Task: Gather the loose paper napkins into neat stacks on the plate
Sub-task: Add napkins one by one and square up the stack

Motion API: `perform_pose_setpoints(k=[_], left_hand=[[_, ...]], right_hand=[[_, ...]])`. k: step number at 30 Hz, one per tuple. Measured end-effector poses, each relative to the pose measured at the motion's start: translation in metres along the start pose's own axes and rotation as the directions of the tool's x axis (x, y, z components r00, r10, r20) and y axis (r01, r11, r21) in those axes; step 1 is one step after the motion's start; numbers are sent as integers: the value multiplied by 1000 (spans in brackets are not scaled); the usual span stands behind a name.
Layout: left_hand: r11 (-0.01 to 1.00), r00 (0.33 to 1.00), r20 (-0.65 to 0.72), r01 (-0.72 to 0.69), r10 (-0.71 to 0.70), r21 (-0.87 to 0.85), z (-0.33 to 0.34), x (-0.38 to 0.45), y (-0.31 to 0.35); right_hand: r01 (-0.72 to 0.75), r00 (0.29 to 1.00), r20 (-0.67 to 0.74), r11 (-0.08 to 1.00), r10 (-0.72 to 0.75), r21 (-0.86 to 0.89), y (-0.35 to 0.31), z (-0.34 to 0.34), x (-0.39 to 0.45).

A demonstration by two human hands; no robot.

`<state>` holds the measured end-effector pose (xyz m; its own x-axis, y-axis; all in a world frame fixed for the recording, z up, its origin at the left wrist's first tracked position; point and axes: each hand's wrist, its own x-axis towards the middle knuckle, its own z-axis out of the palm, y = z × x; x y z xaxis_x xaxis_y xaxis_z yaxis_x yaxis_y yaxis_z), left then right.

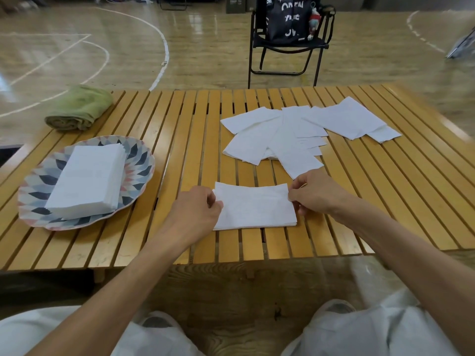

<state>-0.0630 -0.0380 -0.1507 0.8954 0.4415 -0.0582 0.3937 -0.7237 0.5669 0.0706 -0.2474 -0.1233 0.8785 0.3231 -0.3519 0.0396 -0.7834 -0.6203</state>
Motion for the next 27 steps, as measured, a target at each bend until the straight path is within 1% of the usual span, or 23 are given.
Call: perform_pose_setpoints(k=[6, 8, 9, 11, 13, 15, 17, 19, 21, 22, 25, 27], left_hand=[[1000, 1000, 14, 22, -22, 1, -2, 0, 0], [999, 999, -10, 32, -32, 8, -2, -2, 0], [999, 999, -35, 27, -26, 37, -3, -2, 0], [994, 997, -79, -15, 24, 108, -3, -4, 0], [989, 991, -81, -96, 105, 110, -2, -4, 1], [977, 980, -58, -183, 189, 107, -1, -5, 3], [959, 969, -29, -240, 247, 147, 0, -4, 3], [943, 962, 32, -272, 271, 192, 2, -3, 3], [934, 960, 79, -280, 269, 220, 3, -4, 3], [933, 960, 86, -280, 267, 226, 3, -4, 2], [931, 960, 87, -278, 264, 235, 2, -4, 2], [930, 960, 89, -279, 265, 239, 3, -4, 2]], right_hand=[[30, 1000, -9, 998, -30, -54, 0, 2, 1], [48, 998, -28, 993, -51, -104, 1, 2, 1], [61, 997, -45, 989, -68, -132, 2, 2, 1], [101, 991, -76, 985, -113, -143, 3, 2, 0], [177, 978, -84, 975, -189, -133, 2, 2, -3], [264, 959, -60, 950, -277, -165, 0, 3, -6], [329, 941, -7, 918, -339, -221, -1, 4, -8], [361, 931, 57, 890, -360, -277, 0, 6, -7], [376, 925, 74, 874, -372, -308, 2, 9, -4], [373, 925, 47, 874, -377, -311, 4, 9, -3], [308, 930, -99, 898, -354, -314, 8, 7, 2], [265, 931, -131, 879, -340, -397, 12, 5, 7]])
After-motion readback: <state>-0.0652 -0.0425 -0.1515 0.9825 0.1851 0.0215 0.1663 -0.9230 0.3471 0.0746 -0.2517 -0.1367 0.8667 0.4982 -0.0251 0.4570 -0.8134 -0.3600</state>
